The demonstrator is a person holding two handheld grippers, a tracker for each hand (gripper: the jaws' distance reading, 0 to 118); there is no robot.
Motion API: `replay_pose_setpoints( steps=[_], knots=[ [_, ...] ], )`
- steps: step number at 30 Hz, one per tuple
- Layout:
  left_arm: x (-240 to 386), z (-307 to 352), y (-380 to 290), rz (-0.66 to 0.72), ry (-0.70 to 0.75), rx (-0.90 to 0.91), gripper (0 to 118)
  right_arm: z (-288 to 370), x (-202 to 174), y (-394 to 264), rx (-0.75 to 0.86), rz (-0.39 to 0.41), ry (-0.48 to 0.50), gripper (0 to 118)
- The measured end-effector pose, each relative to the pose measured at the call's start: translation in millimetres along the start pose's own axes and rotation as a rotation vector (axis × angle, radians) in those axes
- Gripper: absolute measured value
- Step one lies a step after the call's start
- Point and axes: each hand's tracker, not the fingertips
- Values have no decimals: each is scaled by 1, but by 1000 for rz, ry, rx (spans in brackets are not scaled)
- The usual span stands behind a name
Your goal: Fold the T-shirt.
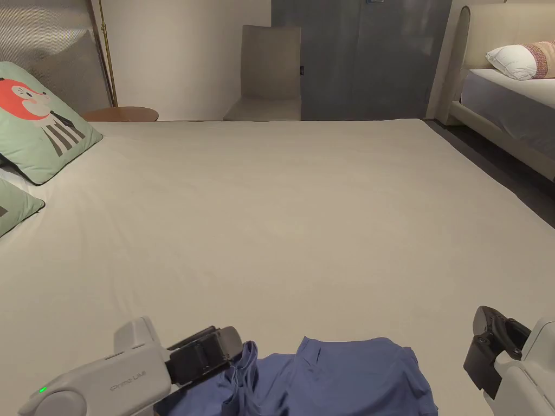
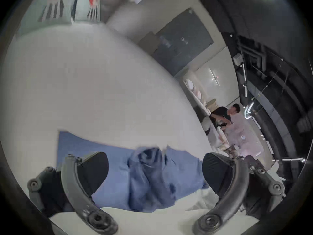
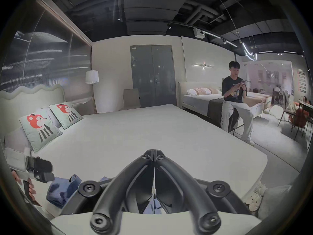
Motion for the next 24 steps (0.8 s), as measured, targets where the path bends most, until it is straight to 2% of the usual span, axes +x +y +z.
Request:
replay_pose_setpoints(
  steps=[2, 3, 4, 5, 6, 7, 10, 17, 21, 24],
  knots=[
    [0, 1, -2, -56, 132, 20, 105, -2, 0, -2, -6, -10, 10, 1],
    [2, -3, -6, -117, 201, 11, 87, -3, 0, -2, -8, -14, 16, 1],
    [7, -8, -14, -195, 261, 29, 42, -4, -1, -3, -9, -15, 17, 1],
    [13, -16, -25, -286, 327, 39, 12, -4, -2, -3, -11, -16, 20, 1],
    [17, -26, -35, -350, 386, 20, 5, -4, -2, -3, -12, -18, 23, 1],
    [19, -34, -44, -383, 406, -5, 6, -4, -2, -4, -14, -20, 26, 1],
    [33, -60, -73, -415, 345, -94, 6, -3, 0, -5, -16, -18, 31, 1],
    [90, -96, -142, -674, 262, -156, 6, 3, 16, -1, -9, -36, -5, 1],
    [98, -97, -139, -551, 101, -243, 6, 3, 21, 3, -8, -35, -19, 1],
    [93, -78, -116, -454, 65, -159, 6, 3, 18, 6, -3, -34, -14, 1]
  ],
)
